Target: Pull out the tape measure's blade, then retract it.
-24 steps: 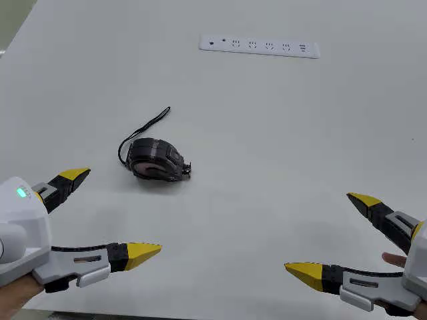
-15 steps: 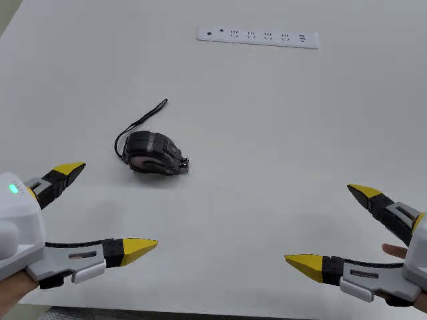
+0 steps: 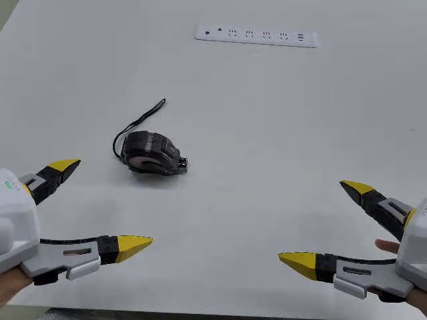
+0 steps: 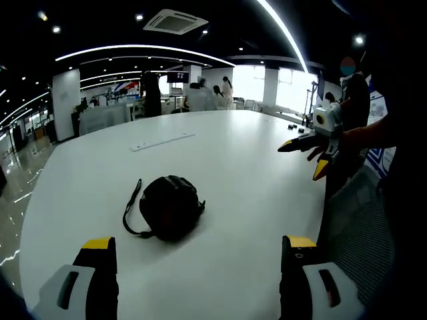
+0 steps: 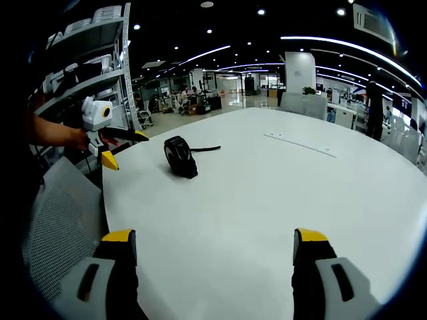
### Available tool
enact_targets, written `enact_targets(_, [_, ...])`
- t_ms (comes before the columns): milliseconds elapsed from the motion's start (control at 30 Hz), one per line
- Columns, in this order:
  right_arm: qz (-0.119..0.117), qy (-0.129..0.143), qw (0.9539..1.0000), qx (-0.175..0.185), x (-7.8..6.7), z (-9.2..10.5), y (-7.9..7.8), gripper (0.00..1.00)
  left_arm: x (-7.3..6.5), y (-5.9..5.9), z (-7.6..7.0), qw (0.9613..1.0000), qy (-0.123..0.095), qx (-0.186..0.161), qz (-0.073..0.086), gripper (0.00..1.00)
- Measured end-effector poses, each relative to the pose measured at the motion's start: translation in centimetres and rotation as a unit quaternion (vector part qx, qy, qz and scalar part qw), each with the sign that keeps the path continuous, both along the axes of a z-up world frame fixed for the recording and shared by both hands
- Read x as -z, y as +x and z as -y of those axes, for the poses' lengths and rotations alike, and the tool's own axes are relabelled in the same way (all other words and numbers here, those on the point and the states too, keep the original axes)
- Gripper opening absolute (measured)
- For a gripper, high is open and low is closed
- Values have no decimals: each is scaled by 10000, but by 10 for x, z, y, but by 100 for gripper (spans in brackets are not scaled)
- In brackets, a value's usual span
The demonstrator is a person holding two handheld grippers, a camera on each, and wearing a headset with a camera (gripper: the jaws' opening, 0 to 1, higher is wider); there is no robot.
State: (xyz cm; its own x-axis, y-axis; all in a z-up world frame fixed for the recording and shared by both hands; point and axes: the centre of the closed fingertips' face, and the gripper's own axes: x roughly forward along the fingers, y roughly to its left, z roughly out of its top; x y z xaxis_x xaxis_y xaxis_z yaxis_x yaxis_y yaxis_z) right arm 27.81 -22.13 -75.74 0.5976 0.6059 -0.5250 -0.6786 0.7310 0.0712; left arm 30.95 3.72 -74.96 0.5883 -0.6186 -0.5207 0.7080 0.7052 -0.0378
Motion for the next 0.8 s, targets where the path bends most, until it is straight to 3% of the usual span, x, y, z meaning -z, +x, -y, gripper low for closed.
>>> enact_targets(800, [-17, -160, 9997, -165, 0, 2, 3, 99, 1, 2, 4, 9995, 207, 256, -35, 100])
